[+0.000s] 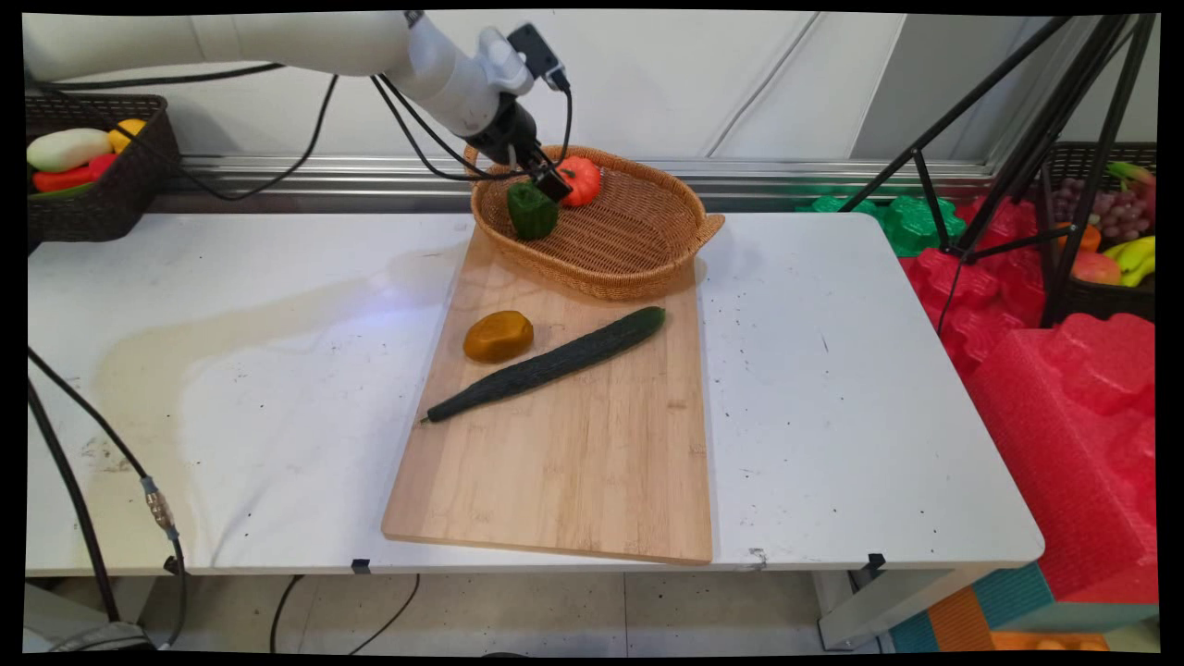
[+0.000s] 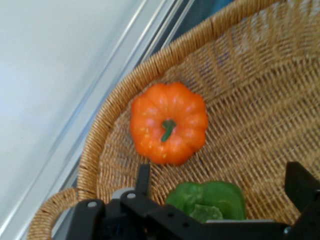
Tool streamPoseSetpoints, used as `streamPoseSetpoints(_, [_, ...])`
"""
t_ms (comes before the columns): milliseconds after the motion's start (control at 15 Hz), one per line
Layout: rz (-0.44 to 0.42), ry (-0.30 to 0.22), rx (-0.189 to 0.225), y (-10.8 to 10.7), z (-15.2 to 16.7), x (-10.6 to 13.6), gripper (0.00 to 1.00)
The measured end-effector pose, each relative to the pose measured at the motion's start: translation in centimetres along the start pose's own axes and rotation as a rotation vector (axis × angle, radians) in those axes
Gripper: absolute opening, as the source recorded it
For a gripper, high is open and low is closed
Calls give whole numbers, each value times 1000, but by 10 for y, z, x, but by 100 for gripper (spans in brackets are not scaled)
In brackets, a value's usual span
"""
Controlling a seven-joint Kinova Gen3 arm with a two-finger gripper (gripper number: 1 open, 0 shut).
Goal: Pick up the potato from the cutting board
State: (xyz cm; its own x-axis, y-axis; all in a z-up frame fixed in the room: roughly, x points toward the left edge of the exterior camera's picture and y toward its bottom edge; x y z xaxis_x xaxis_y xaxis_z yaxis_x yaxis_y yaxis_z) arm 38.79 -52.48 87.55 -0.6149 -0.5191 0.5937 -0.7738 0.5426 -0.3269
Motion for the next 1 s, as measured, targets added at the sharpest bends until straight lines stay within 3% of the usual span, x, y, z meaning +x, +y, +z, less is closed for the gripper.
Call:
streamPoseSetpoints(400, [-5,46,-3,19,-58,-12,100])
streamPoseSetpoints(1000, [31,-15,-80,58,-123,-68,100])
